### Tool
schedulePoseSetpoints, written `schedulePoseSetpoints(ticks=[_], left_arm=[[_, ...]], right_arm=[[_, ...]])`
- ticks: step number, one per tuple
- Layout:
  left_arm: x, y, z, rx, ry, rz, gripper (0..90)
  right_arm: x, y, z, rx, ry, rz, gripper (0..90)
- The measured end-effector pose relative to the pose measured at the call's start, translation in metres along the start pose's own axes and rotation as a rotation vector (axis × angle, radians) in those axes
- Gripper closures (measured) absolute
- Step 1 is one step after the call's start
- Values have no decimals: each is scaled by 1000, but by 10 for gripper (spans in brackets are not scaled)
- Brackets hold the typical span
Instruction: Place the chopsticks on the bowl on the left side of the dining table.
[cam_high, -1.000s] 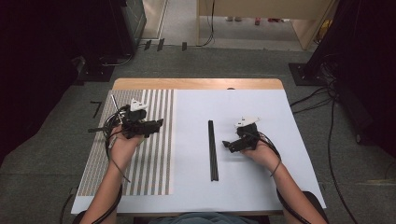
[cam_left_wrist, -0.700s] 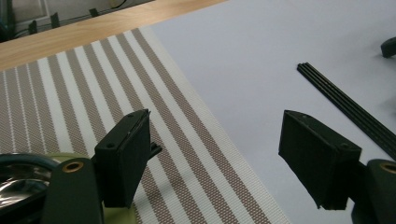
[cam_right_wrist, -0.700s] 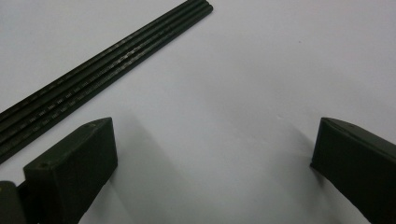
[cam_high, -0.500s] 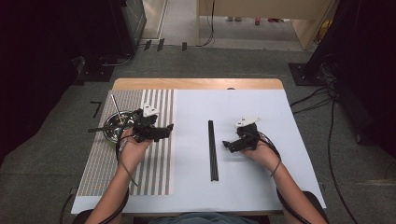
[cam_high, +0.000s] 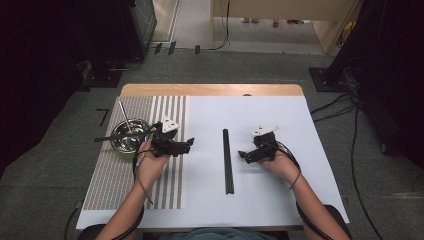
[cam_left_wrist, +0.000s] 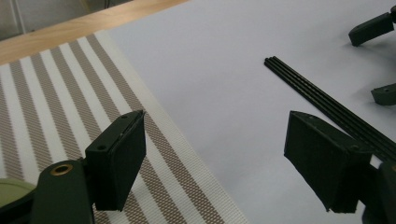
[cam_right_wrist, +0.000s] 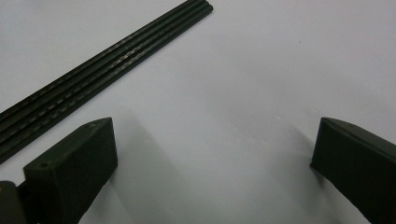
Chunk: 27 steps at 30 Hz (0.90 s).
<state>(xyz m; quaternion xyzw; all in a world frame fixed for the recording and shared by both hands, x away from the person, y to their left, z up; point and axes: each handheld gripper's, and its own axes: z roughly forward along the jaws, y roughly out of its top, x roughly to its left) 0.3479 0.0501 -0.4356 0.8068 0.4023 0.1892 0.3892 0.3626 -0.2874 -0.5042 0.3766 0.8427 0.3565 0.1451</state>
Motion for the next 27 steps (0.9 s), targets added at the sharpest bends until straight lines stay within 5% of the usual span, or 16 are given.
schedulePoseSetpoints(ticks=[16,27], left_arm=[[-14,-18,27,67,-50,42,197],[-13,-24,44,131,-26,59,198]], right_arm=[[0,0,0,-1,0,-2,0],[0,0,0,0,0,0,0]])
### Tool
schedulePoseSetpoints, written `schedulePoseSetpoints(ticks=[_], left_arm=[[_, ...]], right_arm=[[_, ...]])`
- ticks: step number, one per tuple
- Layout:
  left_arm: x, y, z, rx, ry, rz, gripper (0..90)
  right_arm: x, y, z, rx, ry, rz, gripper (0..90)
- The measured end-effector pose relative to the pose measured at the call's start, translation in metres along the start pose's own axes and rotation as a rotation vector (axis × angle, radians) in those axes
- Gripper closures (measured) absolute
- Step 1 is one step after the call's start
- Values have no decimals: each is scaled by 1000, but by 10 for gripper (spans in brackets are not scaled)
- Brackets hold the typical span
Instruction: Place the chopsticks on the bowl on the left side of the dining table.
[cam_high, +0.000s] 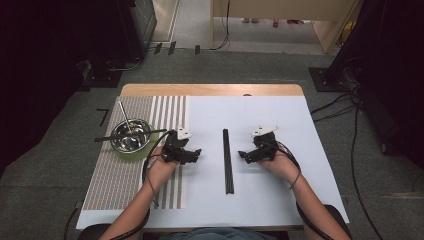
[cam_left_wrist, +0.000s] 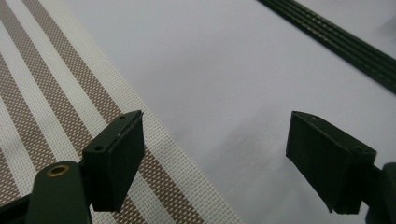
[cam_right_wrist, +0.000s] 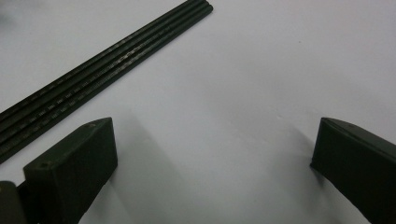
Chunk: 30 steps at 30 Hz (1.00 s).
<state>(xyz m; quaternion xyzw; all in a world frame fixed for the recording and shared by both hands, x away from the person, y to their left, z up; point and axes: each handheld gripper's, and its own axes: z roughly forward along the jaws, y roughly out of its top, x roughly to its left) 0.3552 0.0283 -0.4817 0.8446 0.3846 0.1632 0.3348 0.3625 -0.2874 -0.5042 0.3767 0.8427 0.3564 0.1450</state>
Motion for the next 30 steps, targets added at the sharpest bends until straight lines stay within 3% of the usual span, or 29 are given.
schedulePoseSetpoints(ticks=[6,10,22,30], left_arm=[[1,-2,8,29,7,11,199],[4,-2,10,21,-6,-10,193],[7,-10,12,-50,-23,1,165],[7,-10,12,-49,-22,3,164]], right_arm=[[0,0,0,1,0,1,0],[0,0,0,2,0,1,0],[0,0,0,0,0,1,0],[0,0,0,1,0,0,0]])
